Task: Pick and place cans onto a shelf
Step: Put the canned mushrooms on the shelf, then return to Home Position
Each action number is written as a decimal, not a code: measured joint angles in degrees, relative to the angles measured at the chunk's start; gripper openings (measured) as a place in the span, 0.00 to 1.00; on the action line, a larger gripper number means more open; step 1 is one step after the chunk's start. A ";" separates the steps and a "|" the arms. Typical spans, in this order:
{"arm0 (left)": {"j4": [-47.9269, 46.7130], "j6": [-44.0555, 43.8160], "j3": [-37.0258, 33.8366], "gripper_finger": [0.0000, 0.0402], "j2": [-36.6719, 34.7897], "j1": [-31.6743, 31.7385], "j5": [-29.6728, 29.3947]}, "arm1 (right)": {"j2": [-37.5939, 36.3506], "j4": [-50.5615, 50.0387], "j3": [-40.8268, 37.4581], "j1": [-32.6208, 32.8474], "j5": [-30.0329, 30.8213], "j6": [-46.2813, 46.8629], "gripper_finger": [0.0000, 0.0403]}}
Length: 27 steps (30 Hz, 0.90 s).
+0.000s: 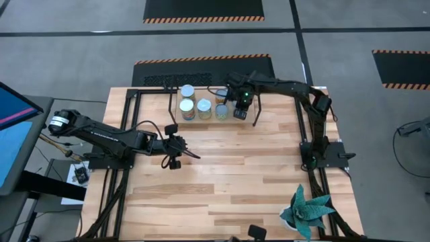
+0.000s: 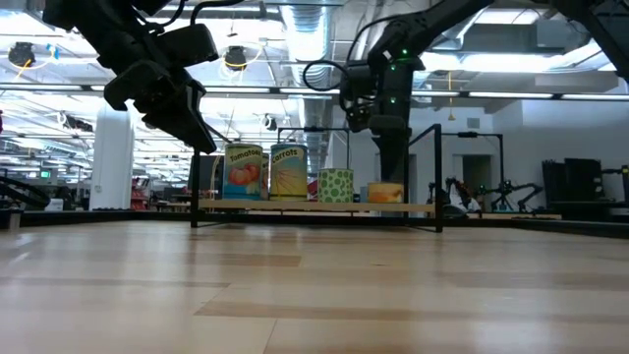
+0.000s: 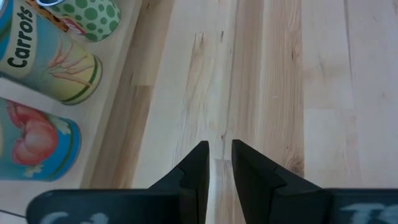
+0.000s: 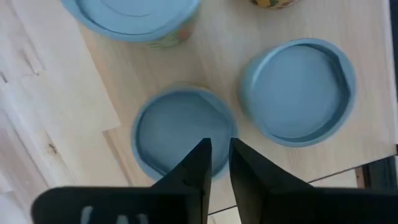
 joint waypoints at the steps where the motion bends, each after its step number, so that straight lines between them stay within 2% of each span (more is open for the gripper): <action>1: 0.00 -0.14 0.00 0.15 0.00 0.00 0.02 | 0.00 0.00 0.00 -0.07 0.06 0.00 0.20; 10: 0.00 -0.36 0.00 0.15 0.00 0.00 0.02 | -0.17 -2.74 2.81 0.40 1.56 2.23 0.20; 13: 0.00 -0.25 0.00 0.15 0.00 0.00 -0.41 | -0.17 -6.28 7.08 2.23 1.55 2.61 0.20; 17: -1.54 0.93 0.56 0.15 -0.17 -0.03 -3.08 | -0.17 -13.46 16.49 5.57 1.49 5.82 0.20; 19: -5.41 1.19 2.48 0.15 -0.68 -0.11 -3.66 | -0.19 -18.81 22.08 7.89 1.51 8.08 0.20; 23: -19.59 -0.29 10.00 0.15 -2.55 -0.79 -3.83 | -0.22 -28.85 34.19 13.67 1.29 14.63 0.20; 27: -34.53 -5.19 17.74 0.15 -4.56 -1.60 -3.47 | -0.92 -28.09 41.62 19.45 1.30 18.22 0.20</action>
